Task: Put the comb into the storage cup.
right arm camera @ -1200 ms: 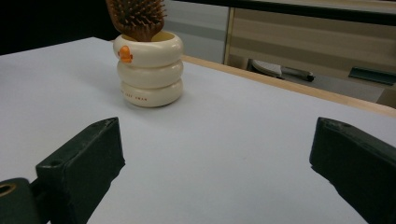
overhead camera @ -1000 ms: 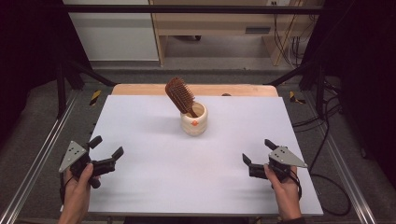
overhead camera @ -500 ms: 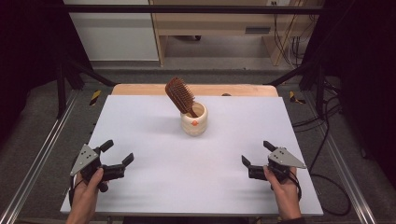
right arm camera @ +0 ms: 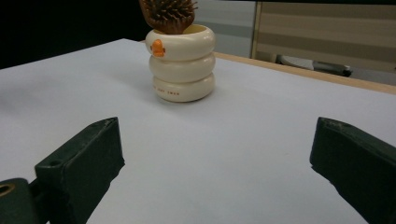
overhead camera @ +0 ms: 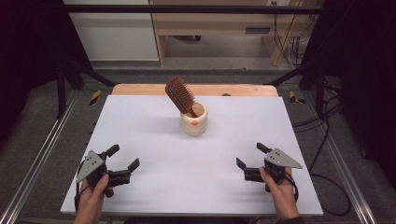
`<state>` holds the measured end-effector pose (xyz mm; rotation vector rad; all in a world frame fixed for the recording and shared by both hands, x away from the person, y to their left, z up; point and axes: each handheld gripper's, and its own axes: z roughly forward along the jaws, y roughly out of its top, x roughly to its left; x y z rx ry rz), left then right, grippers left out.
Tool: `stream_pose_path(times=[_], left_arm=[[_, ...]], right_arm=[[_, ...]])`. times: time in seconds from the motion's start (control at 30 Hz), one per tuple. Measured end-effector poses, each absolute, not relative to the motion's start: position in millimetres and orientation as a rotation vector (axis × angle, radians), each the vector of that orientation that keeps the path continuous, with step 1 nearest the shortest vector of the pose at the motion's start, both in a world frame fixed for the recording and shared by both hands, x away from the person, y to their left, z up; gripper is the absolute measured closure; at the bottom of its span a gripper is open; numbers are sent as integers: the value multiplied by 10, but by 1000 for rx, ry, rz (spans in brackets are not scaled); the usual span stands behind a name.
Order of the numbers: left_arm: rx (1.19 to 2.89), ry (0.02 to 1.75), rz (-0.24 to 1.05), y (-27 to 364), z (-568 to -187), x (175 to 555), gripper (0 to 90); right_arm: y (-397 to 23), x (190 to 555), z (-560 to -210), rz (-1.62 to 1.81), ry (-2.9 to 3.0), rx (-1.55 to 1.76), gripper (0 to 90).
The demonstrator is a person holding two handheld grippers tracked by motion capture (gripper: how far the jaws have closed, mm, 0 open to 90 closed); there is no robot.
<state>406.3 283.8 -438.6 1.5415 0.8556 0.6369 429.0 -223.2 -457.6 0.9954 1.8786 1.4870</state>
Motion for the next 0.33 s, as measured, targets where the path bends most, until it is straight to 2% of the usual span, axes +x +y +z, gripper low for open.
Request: stream_pose_path(times=[0.33], left_arm=[[1497,924,696,2919,-4430,4030,32]], right_arm=[[-2153,4305,-4596,1509,1892,1033,41]])
